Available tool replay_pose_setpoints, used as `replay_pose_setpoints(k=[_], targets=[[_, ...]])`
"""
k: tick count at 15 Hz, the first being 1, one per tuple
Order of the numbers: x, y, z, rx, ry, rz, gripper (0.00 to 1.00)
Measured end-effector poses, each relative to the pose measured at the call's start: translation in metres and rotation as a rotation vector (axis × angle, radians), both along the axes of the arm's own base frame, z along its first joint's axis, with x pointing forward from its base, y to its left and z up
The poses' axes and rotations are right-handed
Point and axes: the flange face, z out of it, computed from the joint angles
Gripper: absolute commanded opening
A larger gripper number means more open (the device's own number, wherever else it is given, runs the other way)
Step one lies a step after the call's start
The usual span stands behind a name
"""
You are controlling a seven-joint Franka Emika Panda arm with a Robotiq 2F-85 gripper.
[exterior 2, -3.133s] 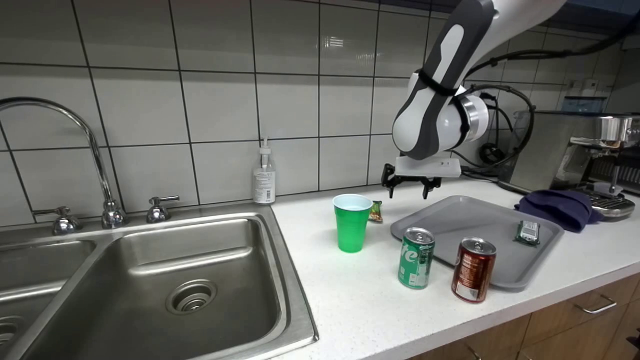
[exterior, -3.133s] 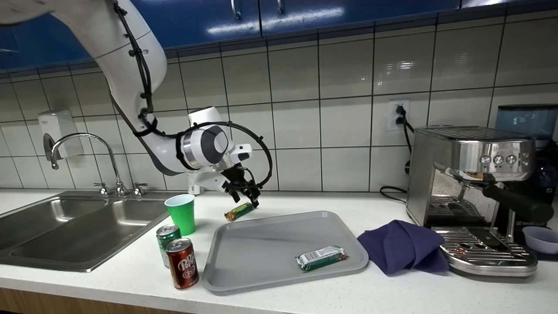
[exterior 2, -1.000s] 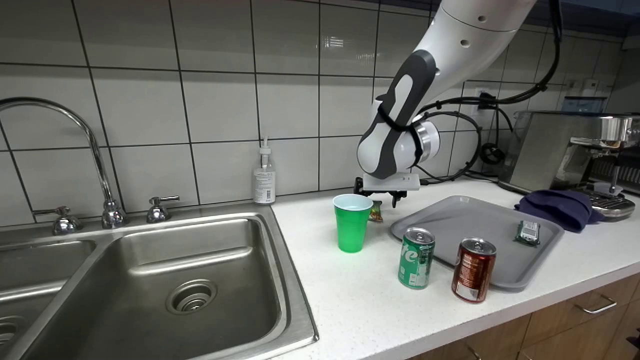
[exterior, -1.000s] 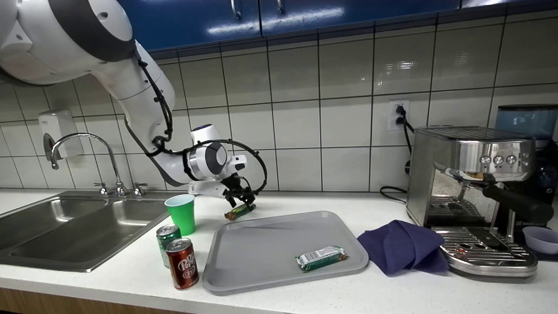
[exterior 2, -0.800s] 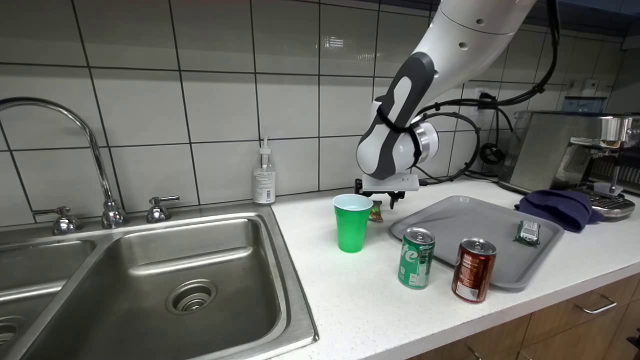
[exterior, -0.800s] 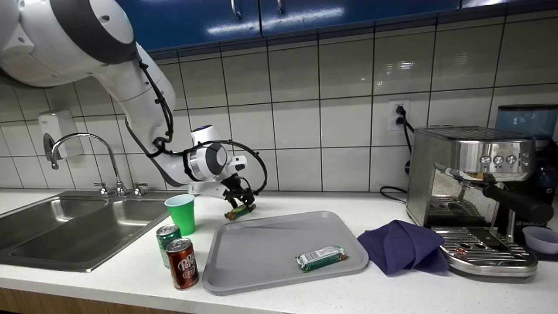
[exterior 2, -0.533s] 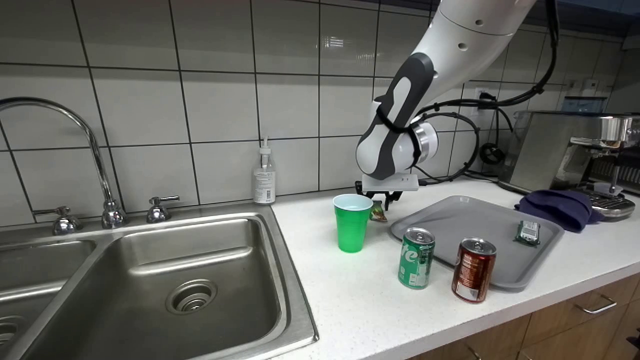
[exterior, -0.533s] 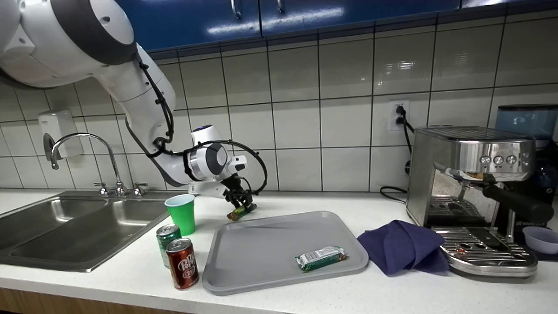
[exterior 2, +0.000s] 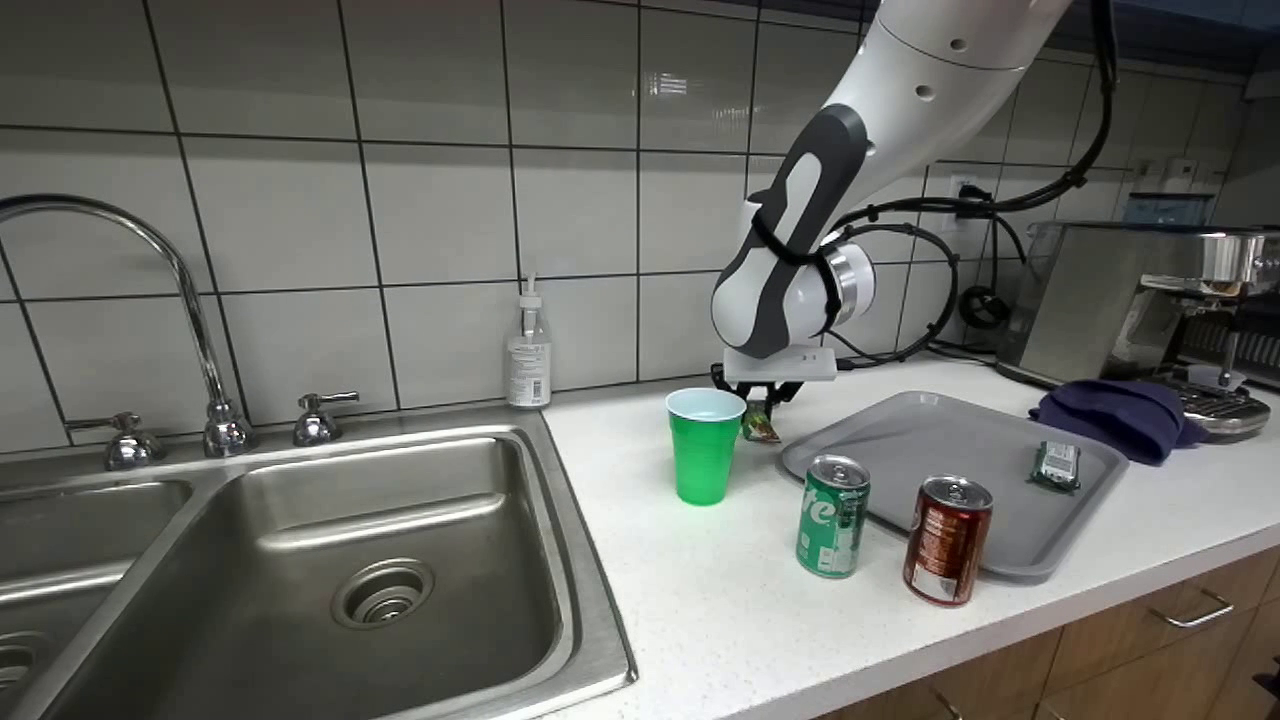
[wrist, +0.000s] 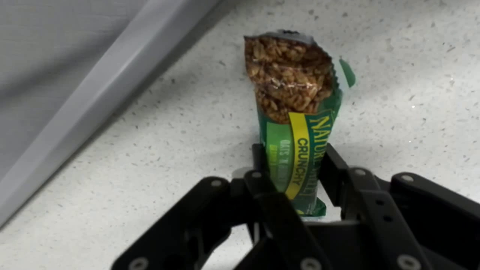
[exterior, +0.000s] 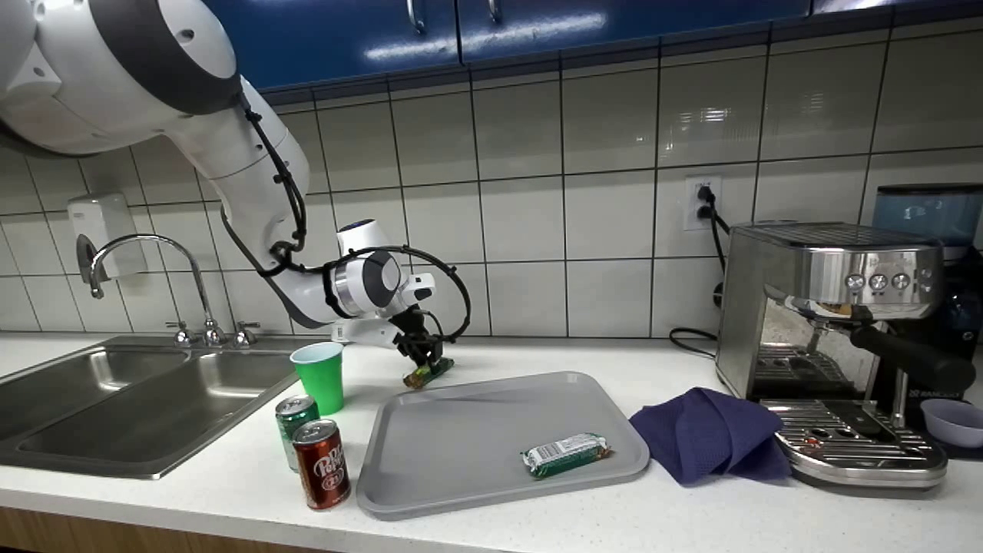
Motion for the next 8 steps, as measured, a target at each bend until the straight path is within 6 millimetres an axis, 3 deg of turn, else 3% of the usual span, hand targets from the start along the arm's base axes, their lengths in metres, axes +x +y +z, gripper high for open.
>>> replay_pose_setpoints(k=[8], targets=[[0.0012, -0.0011, 0.0052, 0.000, -0.008, -0.002, 0.13]])
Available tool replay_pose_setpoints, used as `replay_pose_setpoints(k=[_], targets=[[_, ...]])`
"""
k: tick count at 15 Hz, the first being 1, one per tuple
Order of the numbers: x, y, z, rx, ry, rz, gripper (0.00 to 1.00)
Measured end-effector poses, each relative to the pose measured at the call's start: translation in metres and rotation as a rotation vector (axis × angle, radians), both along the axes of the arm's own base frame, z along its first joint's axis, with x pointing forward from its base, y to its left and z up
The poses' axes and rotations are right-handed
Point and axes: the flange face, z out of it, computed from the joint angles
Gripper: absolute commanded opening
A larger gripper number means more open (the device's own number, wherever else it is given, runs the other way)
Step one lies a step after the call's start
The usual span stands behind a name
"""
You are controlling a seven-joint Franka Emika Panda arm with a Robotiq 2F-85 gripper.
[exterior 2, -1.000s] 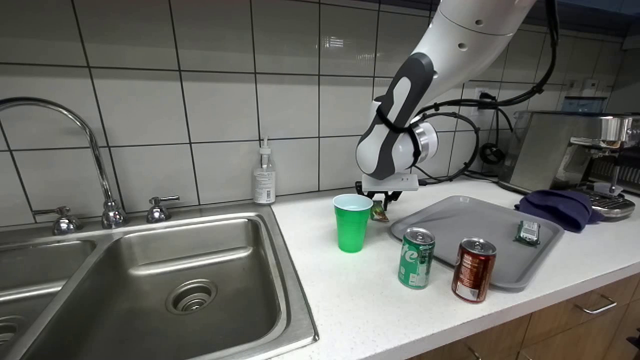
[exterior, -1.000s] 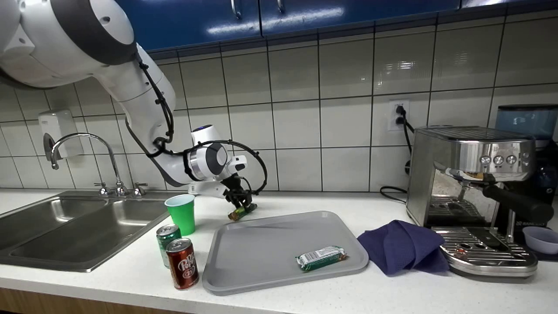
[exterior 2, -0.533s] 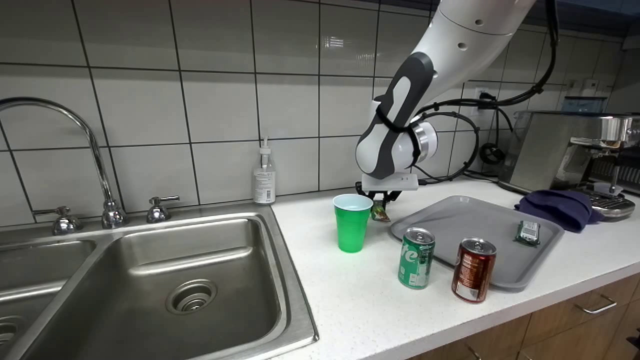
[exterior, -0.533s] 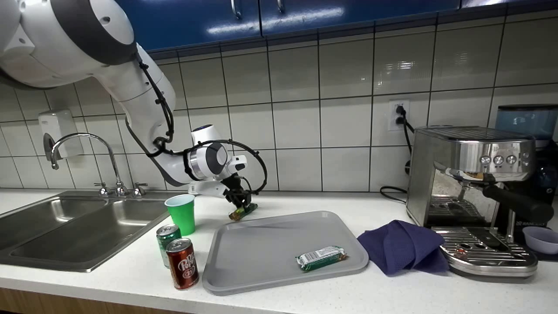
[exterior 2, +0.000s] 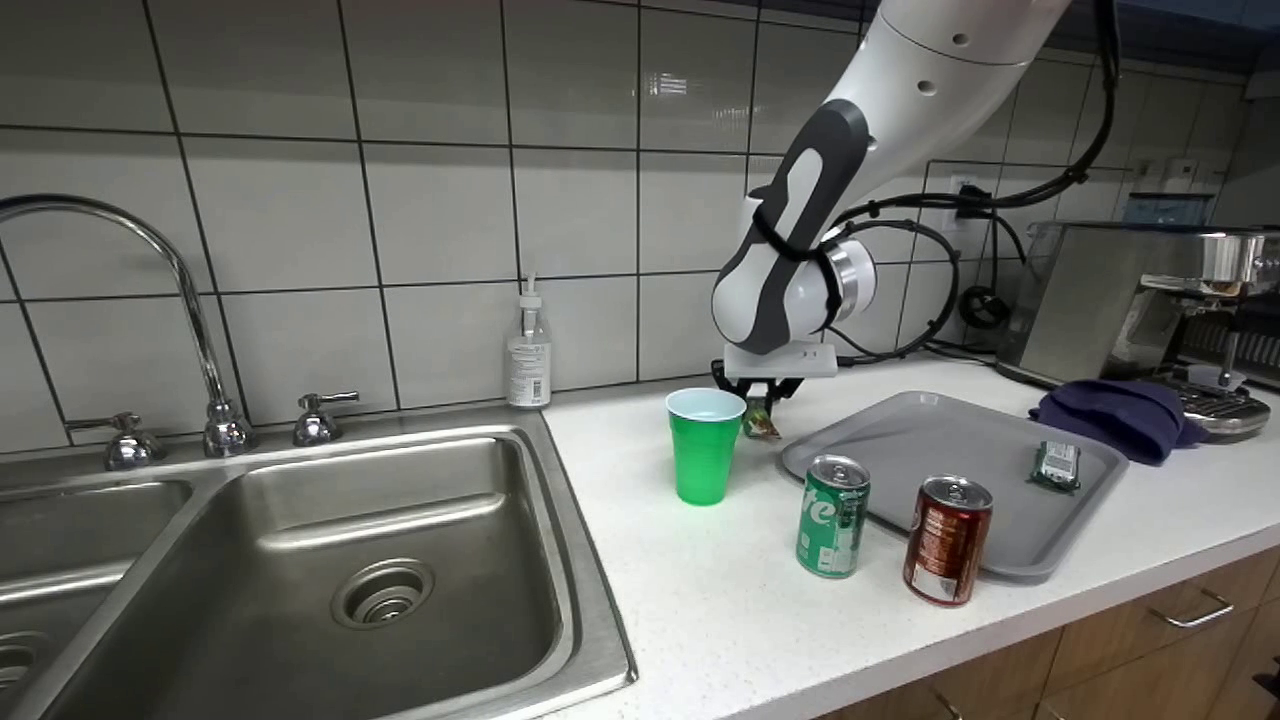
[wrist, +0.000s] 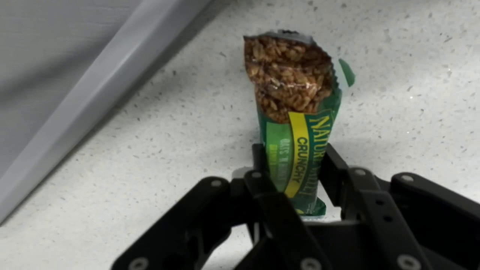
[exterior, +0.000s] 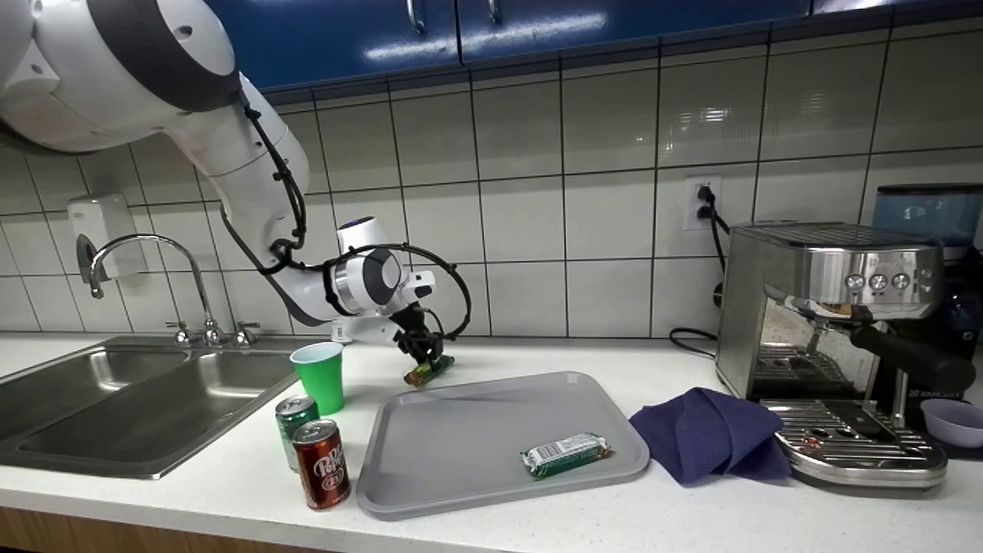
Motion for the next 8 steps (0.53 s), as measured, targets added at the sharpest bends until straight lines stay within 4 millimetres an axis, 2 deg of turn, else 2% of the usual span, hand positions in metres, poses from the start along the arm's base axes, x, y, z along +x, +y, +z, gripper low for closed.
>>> replay_pose_setpoints(k=[8], targets=[[-0.008, -0.011, 0.019, 0.002, -0.010, -0.019, 0.13]])
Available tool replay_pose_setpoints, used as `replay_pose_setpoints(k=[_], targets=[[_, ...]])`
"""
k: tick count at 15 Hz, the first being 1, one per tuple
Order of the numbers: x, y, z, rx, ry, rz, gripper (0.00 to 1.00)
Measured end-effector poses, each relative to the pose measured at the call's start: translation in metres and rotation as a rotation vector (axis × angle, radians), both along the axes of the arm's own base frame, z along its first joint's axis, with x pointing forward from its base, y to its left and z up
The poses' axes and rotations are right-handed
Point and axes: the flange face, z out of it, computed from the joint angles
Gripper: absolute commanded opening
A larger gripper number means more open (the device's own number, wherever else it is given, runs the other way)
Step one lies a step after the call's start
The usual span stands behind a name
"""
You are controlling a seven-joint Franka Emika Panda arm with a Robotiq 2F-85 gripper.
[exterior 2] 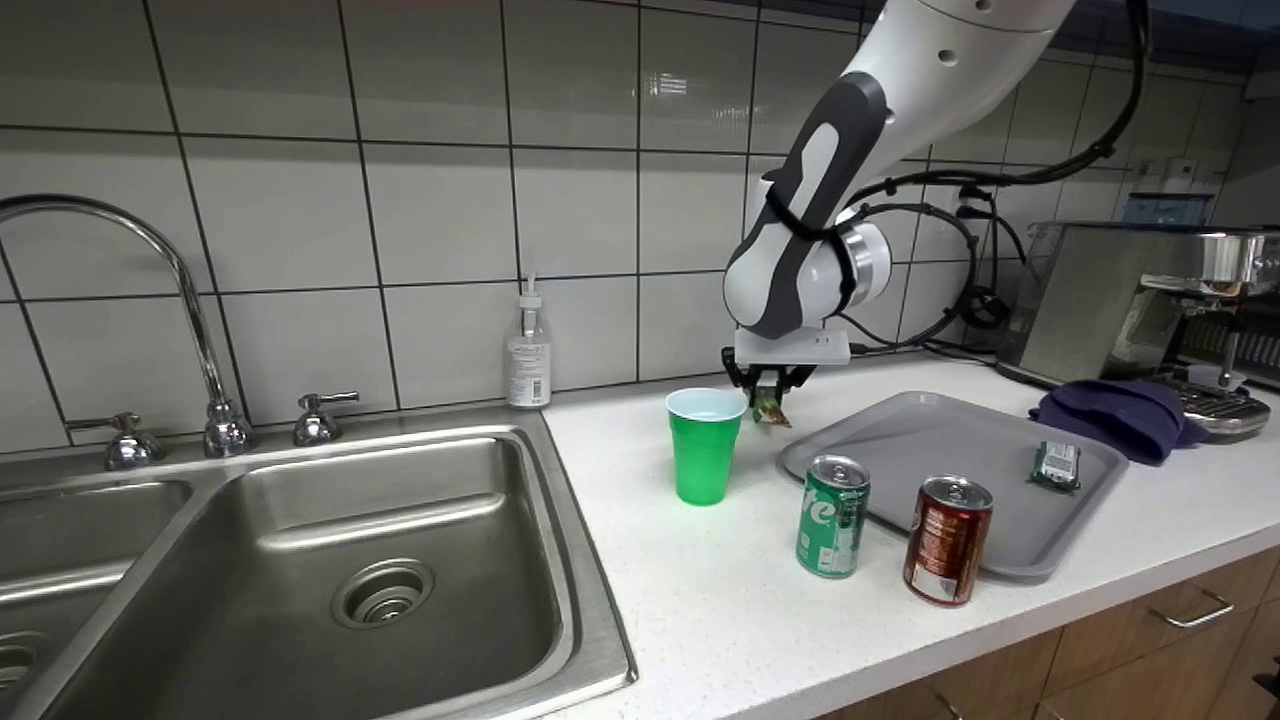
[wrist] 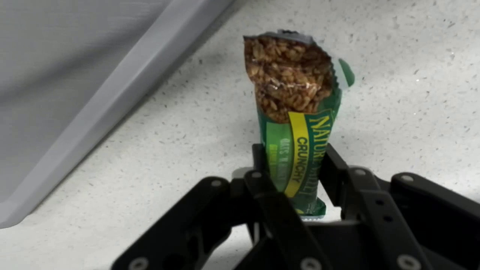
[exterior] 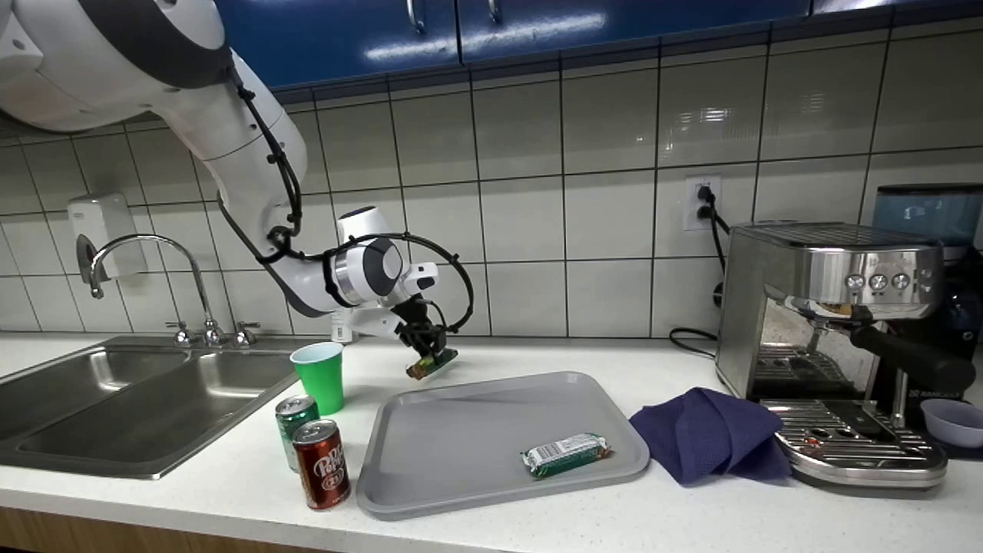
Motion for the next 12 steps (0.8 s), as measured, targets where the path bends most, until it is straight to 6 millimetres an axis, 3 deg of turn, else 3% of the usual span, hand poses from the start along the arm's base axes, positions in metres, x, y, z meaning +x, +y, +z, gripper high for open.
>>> replay_pose_setpoints(k=[6, 12], targets=[[-0.020, -0.017, 0.018, 0.005, -0.004, -0.029, 0.13], [-0.048, -0.049, 0.029, -0.007, -0.005, -0.076, 0.13]])
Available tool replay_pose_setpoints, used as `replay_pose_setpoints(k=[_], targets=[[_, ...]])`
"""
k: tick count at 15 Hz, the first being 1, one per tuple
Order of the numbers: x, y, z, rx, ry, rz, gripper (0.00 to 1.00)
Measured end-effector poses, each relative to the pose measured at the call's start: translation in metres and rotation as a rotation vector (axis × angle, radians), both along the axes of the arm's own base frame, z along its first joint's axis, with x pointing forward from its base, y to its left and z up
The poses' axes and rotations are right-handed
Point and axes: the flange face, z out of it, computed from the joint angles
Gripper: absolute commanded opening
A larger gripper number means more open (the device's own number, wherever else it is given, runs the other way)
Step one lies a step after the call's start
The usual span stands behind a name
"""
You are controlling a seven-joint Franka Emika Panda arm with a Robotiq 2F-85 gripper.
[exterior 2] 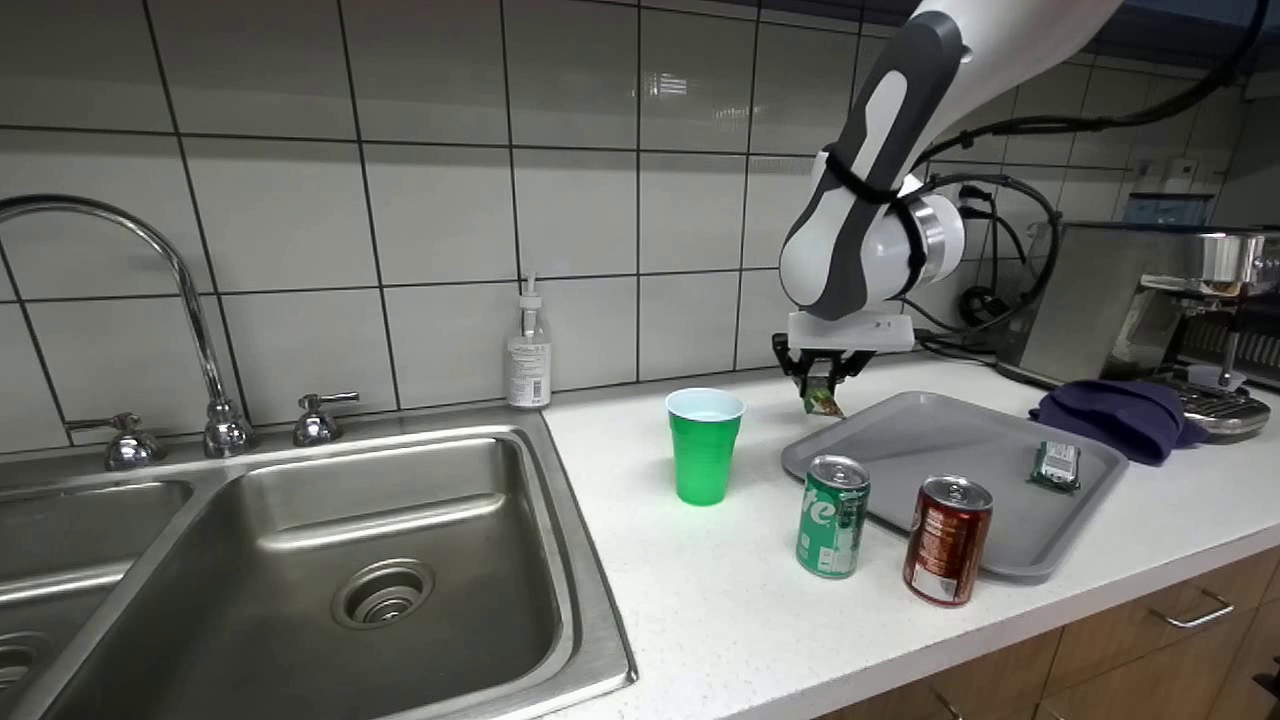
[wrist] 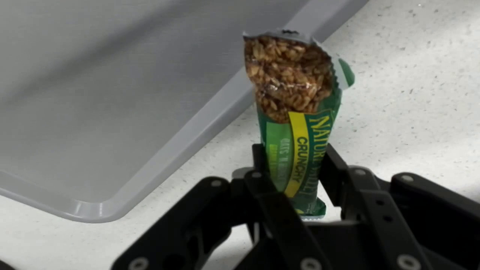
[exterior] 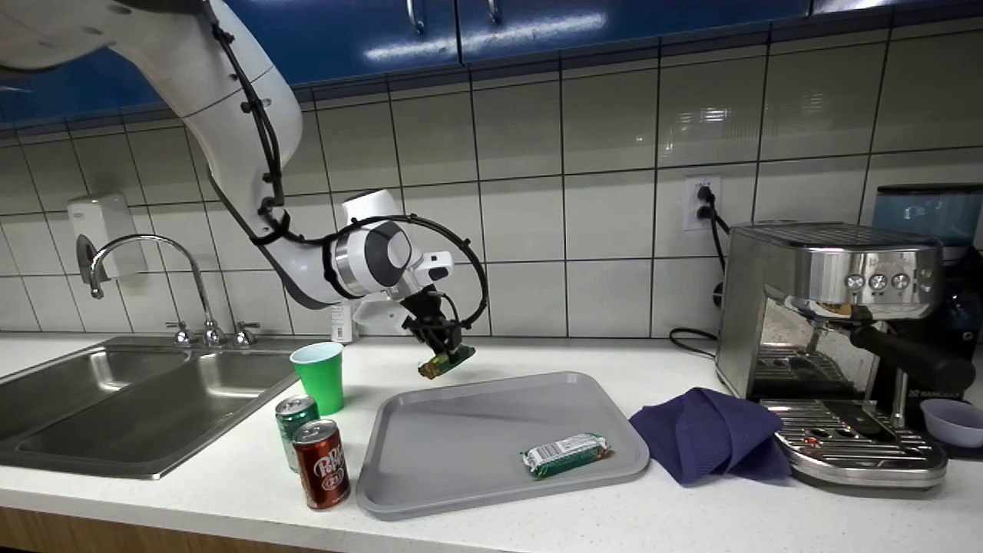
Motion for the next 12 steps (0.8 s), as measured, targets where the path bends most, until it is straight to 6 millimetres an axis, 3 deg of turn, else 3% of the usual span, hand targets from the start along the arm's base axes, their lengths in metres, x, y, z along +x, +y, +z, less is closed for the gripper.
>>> replay_pose_setpoints(k=[12], targets=[[-0.052, -0.074, -0.004, -0.054, 0.028, -0.114, 0.13]])
